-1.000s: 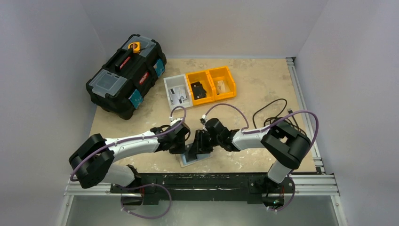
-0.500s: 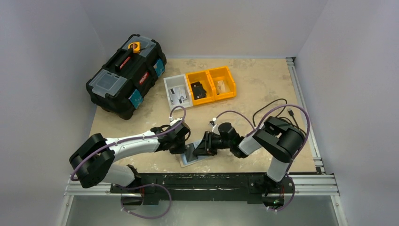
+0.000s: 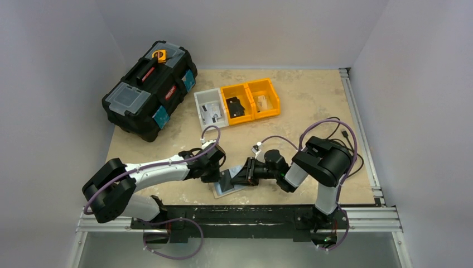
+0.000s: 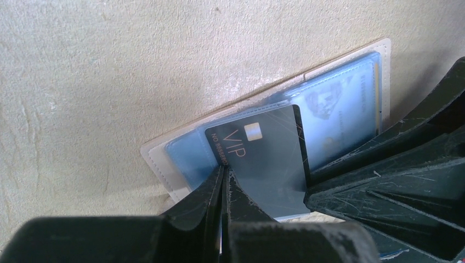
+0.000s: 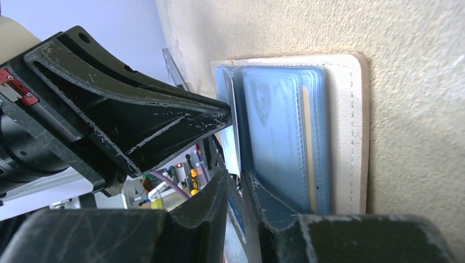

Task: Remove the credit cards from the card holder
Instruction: Remove the credit card from the card holder.

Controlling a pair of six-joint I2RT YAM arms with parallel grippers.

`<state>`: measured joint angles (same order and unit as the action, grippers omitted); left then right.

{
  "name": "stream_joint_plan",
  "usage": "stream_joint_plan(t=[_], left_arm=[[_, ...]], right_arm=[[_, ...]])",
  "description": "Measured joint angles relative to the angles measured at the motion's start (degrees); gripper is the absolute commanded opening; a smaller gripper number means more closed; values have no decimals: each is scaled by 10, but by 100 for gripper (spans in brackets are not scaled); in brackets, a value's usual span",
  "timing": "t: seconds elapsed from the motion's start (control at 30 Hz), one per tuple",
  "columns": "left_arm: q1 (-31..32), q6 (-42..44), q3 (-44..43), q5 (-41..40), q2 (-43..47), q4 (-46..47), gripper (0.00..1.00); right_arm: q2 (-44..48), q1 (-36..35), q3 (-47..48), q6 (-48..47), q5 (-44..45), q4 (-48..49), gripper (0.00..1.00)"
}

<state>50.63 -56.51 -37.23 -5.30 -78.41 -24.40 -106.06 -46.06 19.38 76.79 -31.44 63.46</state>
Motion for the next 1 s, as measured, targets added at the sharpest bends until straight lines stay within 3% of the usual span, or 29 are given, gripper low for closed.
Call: stream_joint_plan(t=[0.27, 0.5, 0.93, 1.0], left_arm=[[-3, 0, 0, 4, 0, 0, 0], [-4, 0, 0, 5, -1, 1, 0], [-9, 0, 0, 9, -3, 2, 0], [-10, 0, 0, 11, -3, 1, 0]], right_arm=[[-6, 0, -3, 8, 0, 14, 0], [-3, 1, -9, 6, 11, 7, 0], [87, 7, -15, -44, 49, -105, 0], [89, 8, -15, -49, 51, -113, 9]])
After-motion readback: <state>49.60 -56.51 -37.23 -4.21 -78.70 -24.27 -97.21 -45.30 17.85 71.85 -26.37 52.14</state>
